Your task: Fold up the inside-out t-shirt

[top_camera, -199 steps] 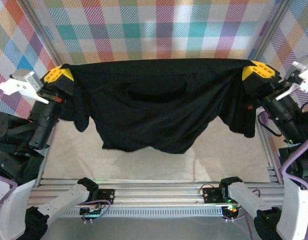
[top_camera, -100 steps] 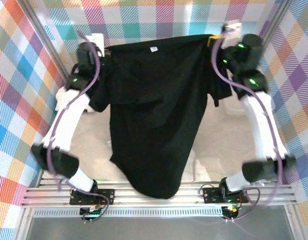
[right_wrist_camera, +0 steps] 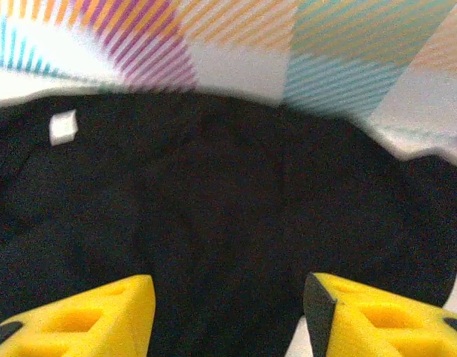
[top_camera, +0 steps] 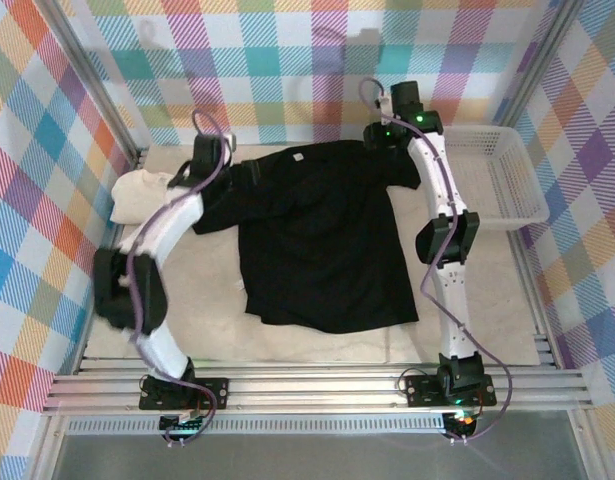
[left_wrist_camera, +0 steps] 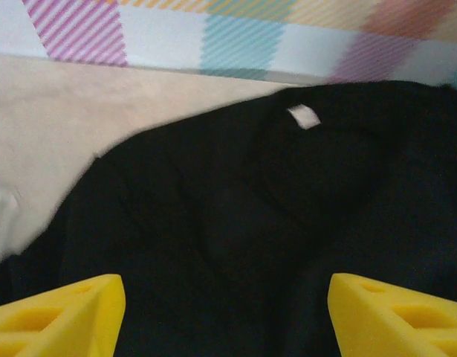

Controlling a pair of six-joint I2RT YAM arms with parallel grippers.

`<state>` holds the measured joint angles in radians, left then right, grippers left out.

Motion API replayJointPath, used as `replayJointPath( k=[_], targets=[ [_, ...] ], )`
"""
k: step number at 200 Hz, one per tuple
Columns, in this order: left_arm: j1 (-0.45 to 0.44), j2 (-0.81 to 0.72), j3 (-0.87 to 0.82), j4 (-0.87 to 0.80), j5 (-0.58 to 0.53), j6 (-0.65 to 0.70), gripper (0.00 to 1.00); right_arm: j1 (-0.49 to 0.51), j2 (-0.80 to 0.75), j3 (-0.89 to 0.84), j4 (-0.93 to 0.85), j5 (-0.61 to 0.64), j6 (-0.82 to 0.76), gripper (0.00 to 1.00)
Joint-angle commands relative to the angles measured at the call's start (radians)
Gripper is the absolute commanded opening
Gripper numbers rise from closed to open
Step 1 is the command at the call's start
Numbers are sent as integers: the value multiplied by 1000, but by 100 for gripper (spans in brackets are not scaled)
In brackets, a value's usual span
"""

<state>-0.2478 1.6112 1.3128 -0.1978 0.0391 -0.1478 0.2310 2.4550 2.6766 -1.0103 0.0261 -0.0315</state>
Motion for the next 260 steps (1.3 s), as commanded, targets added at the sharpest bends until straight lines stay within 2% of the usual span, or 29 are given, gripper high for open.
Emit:
replayJointPath(
  k=[1,16,27,43,59,76,88,113,147,180,204,211,228,260],
  targets=[
    [-116,-171,-252,320,177,-72,72,99,-351,-477,25,10,-7,57],
    [-228,-229,-348,312,236,49,73,95,-576,-855,220,-95,29,58],
    [-337,-248,-392,273,231,174,72,90,-701,-1026,274,-141,49,59],
    [-498,-254,-476,267,283,338,72,90,-880,-1259,338,-171,86,62],
    [-645,-208,-508,267,235,443,72,78,-987,-1407,361,-196,118,64],
    [-760,-112,-447,126,229,567,71,45,-1054,-1507,380,-196,156,64],
    [-812,-44,-422,34,181,645,71,24,-1082,-1545,400,-199,170,64],
    [-821,24,-411,-66,137,683,70,10,-1113,-1583,416,-206,171,64],
    [-823,68,-399,-72,167,683,67,9,-1096,-1595,421,-221,168,64],
    [-823,114,-372,-97,122,700,46,9,-1100,-1597,421,-227,166,64],
    [-820,105,-376,-47,123,678,19,9,-1113,-1601,415,-219,167,64],
    [-816,102,-373,-41,141,664,14,9,-1118,-1601,411,-221,169,64],
    [-802,87,-361,-33,184,619,9,9,-1142,-1609,399,-227,173,63],
    [-752,51,-337,-49,308,546,8,9,-1205,-1634,369,-241,181,64]
  ],
)
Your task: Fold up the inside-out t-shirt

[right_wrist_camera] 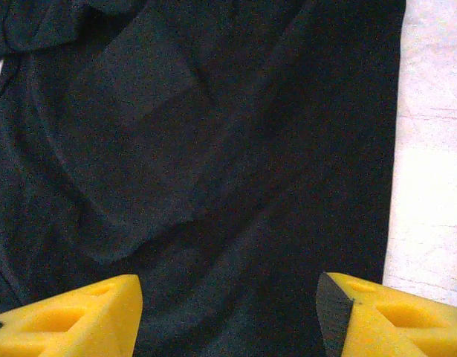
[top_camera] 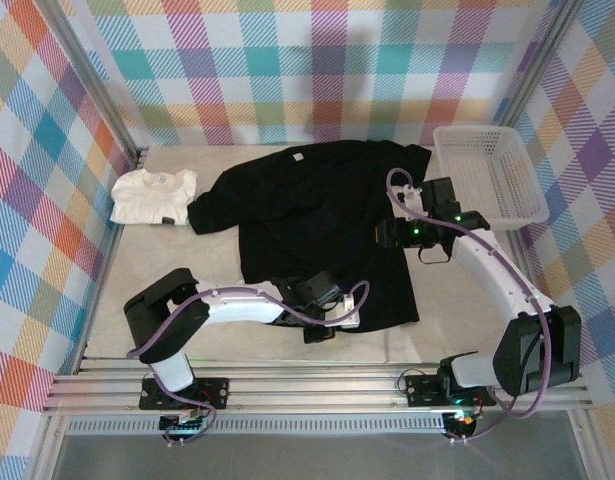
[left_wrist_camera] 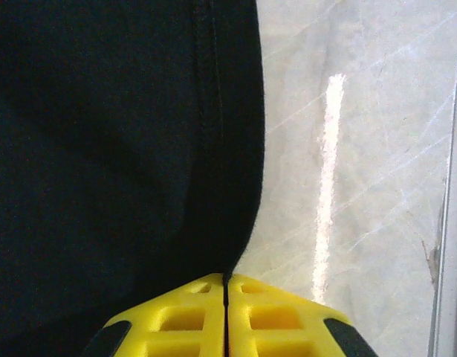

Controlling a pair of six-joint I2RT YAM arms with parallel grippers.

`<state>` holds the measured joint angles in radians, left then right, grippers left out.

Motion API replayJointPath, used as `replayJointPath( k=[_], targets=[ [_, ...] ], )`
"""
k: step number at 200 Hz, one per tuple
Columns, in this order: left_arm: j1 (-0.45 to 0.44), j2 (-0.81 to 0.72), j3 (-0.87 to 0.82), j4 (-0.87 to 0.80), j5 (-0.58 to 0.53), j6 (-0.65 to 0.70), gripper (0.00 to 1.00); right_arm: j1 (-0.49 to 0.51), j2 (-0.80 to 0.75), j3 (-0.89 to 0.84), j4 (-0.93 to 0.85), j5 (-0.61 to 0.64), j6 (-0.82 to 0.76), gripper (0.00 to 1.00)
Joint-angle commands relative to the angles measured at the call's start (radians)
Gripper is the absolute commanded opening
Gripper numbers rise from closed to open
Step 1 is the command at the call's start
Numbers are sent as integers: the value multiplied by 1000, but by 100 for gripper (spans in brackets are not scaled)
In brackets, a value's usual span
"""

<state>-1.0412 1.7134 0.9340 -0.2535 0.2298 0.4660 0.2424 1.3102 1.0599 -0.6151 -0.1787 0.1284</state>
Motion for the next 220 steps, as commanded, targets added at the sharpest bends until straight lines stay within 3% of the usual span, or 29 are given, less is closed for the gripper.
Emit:
replayJointPath(
  k=[1,38,69,84,95,123,144,169,220],
  targets=[
    [44,-52,43,6,119,-70,8,-2,-63,-18,-27,-38,22,64],
    [96,-76,55,7,155,-113,7,0,-120,-67,-33,-113,45,64],
    [141,-98,67,2,249,-155,9,11,-152,-118,-35,-156,54,63],
    [159,-105,60,26,229,-189,6,27,-160,-150,-9,-207,59,63],
    [185,-123,45,73,184,-252,0,47,-188,-189,37,-244,61,63],
    [293,-193,41,175,68,-554,0,167,-317,-301,231,-319,8,63],
    [363,-225,85,170,38,-720,0,337,-356,-399,424,-235,-65,62],
    [399,-244,162,96,66,-779,0,544,-239,-543,774,-73,-180,59],
    [406,-287,280,-103,85,-737,0,622,246,-518,1299,183,-171,42]
  ],
)
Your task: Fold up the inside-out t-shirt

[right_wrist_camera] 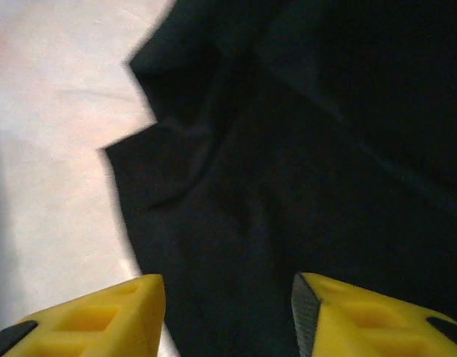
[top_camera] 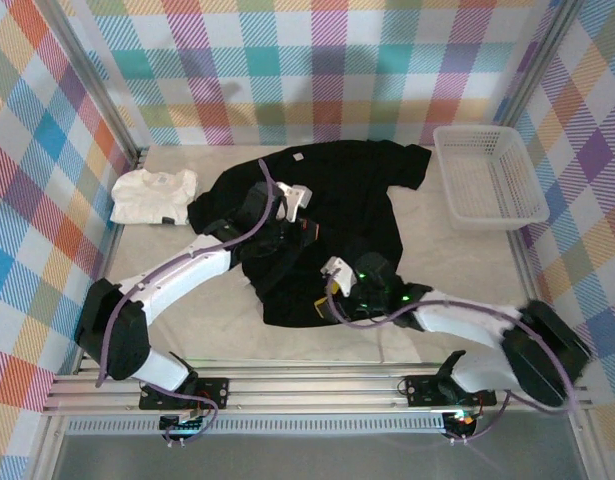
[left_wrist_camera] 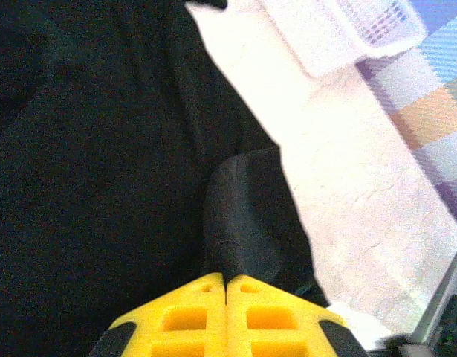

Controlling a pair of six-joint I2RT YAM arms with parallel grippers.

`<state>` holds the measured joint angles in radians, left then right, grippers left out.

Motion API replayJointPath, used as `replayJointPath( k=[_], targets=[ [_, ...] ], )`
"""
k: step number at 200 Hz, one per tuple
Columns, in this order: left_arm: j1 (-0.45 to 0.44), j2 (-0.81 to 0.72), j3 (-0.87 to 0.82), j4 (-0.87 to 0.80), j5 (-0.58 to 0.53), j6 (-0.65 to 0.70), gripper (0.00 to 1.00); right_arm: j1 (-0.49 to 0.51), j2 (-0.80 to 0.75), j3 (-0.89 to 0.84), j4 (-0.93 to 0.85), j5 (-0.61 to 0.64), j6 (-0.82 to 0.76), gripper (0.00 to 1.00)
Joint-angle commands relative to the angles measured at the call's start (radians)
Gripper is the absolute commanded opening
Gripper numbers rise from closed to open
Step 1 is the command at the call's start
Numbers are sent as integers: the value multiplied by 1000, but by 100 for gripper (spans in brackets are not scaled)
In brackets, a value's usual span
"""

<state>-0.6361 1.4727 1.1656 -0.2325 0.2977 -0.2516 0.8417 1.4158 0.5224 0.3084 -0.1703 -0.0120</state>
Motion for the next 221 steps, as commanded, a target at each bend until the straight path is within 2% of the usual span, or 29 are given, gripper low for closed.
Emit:
replayJointPath(
  k=[1,30,52,97,110,134,157,177,221],
  targets=[
    [1,-47,50,-128,18,-19,0,22,147,22,383,183,-31,42],
    [0,-104,66,-154,87,-28,0,22,303,115,442,327,-54,28],
    [0,-167,54,-123,161,-67,0,15,369,150,490,458,-40,24],
    [-8,-234,29,-81,245,-84,0,-25,458,194,539,531,-16,27],
    [-15,-241,29,-79,250,-76,0,-53,456,195,542,518,7,27],
    [-32,-254,34,-70,257,-67,0,-108,421,230,405,512,80,27],
    [-70,-252,55,-5,299,-79,0,-113,422,277,291,543,91,30],
    [-118,-244,86,12,319,-68,0,-138,427,324,205,542,113,35],
    [-154,-213,161,103,336,-137,0,-173,468,431,110,493,103,46]
  ],
)
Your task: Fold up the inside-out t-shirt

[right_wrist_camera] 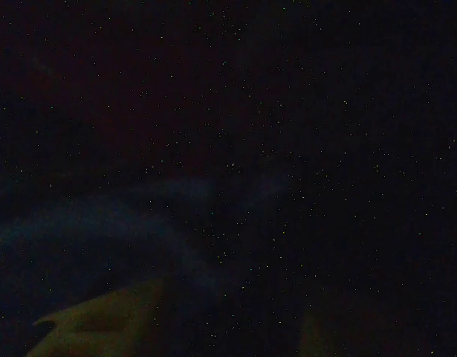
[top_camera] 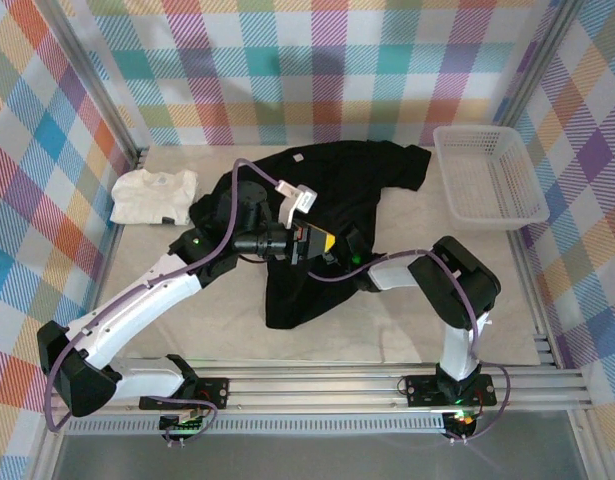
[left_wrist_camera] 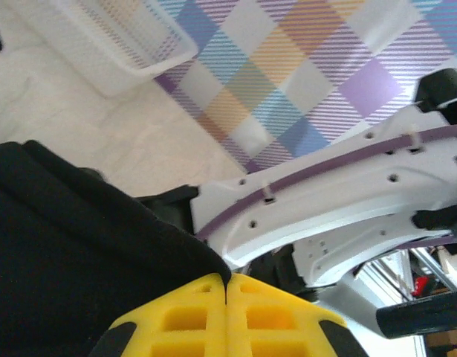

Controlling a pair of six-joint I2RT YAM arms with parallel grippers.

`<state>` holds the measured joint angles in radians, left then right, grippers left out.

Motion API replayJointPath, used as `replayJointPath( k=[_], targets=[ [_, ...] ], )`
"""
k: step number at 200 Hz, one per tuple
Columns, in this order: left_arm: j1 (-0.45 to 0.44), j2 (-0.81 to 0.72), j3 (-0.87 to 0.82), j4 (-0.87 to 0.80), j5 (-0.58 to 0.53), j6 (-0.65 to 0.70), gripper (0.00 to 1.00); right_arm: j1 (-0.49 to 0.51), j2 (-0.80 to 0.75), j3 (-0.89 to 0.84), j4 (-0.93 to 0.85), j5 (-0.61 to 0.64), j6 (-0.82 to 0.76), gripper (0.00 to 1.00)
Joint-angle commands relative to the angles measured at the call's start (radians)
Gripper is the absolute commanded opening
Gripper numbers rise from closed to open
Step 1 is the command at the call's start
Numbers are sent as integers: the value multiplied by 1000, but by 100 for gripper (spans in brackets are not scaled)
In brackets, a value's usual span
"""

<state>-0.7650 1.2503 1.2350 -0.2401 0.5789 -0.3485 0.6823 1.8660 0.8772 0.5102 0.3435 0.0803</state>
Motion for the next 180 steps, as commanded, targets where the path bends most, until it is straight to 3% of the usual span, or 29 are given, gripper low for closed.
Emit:
replayJointPath(
  k=[1,44,73,118,150,180],
  targets=[
    [-28,11,95,111,56,-41,0,-14,19,79,-94,-22,11,46],
    [-77,36,226,68,-6,18,0,-16,56,191,-222,-91,41,53],
    [-81,53,303,47,-6,44,0,-19,92,287,-374,-55,61,57],
    [-80,29,466,-114,-107,188,0,-48,143,394,-596,-61,86,68],
    [-79,8,506,-142,-250,266,0,-61,170,404,-734,-100,87,76],
    [-79,-7,500,-168,-446,319,0,-71,172,370,-843,-166,88,76]
  ],
)
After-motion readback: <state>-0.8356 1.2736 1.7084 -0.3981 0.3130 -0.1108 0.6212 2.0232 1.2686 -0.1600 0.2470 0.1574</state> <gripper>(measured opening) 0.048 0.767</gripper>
